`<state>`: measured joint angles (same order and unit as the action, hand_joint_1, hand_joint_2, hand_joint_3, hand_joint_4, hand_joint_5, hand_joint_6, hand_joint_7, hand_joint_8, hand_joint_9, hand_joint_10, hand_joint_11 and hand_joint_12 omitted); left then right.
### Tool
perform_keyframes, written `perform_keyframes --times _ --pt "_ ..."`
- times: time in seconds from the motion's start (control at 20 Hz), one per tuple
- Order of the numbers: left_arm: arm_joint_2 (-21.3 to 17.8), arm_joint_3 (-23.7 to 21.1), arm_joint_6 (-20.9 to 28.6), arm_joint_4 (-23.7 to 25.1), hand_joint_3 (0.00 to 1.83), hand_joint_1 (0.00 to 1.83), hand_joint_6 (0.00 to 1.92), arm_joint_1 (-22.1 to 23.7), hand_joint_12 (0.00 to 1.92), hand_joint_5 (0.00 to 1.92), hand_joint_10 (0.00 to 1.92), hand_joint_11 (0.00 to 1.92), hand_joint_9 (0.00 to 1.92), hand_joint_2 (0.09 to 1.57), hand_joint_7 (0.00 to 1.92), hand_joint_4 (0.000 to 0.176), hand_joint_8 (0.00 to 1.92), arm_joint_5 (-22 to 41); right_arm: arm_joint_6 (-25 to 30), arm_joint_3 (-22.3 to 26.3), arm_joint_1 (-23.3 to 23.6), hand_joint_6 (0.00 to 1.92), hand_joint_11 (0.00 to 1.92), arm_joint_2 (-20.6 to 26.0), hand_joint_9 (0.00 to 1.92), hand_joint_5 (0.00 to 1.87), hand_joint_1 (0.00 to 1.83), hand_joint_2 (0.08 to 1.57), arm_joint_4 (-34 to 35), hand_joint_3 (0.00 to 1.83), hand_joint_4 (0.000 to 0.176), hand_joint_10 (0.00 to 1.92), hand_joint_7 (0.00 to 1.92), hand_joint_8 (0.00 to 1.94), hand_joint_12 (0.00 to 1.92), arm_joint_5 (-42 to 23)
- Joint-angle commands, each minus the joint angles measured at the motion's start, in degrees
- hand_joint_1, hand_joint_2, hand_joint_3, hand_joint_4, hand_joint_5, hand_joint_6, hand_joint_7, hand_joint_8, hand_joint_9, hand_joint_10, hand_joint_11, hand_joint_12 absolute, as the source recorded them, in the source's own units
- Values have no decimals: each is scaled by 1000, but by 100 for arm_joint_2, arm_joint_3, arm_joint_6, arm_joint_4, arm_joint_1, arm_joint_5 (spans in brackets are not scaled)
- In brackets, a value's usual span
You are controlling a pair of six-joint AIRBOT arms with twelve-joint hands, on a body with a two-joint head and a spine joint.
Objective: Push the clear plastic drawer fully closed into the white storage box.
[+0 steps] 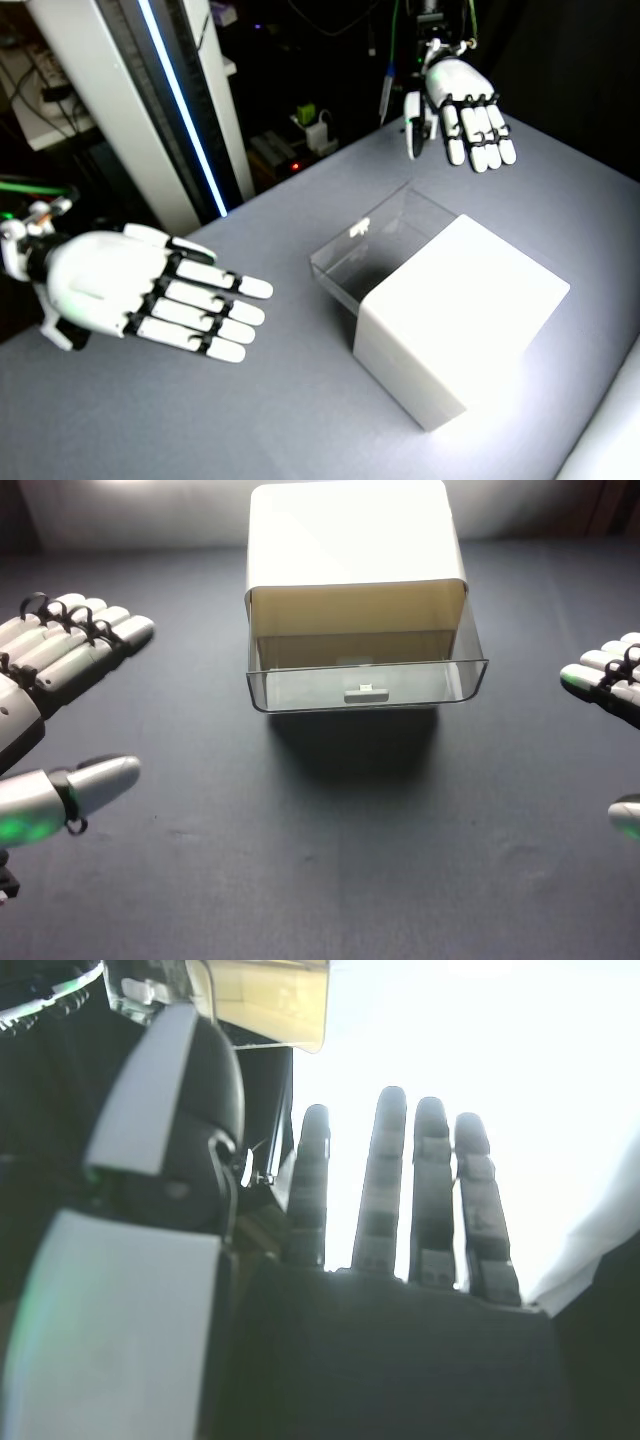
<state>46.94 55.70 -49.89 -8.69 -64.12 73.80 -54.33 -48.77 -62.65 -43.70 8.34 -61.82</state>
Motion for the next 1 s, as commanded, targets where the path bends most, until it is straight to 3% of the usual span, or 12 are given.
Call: perform_keyframes --times 0.0,0.2,0.3,0.65,0.75,0.85,0.95 --pt "11 41 9 -74 15 17 0 42 0 0 0 0 0 1358 0 14 0 695 23 4 40 0 0 12 0 0 190 1363 34 17 0 0 0 0 0 -667" --pt "21 46 12 -82 6 0 0 32 0 0 0 0 0 1351 0 25 0 679 145 7 -1 0 0 12 0 0 157 1364 -36 9 0 0 0 0 0 -668" --pt "16 49 12 -103 4 31 0 23 0 0 0 0 0 1352 0 0 0 700 346 8 -33 0 0 13 0 0 161 1368 -191 9 0 0 0 0 0 -649" --pt "21 57 11 -181 6 0 0 9 0 0 0 0 0 1362 0 13 0 770 1296 -18 3 0 12 -131 0 0 154 1393 -1172 6 0 0 0 0 6 -524" --pt "20 57 11 -211 7 31 0 4 0 0 0 0 0 1371 0 10 0 802 1687 -114 136 0 26 -297 0 0 87 1389 -1559 3 0 0 0 0 19 -449" --pt "18 51 11 -228 8 38 0 -19 0 0 0 0 0 1385 0 11 0 852 1940 -222 368 0 8 -496 42 8 199 1355 -1901 9 0 2 0 0 144 -241" --pt "15 51 11 -260 10 155 0 -41 0 0 0 0 0 1415 0 18 0 869 2184 -371 655 9 0 -777 22 43 230 1373 -2258 7 0 1 12 2 129 -37"
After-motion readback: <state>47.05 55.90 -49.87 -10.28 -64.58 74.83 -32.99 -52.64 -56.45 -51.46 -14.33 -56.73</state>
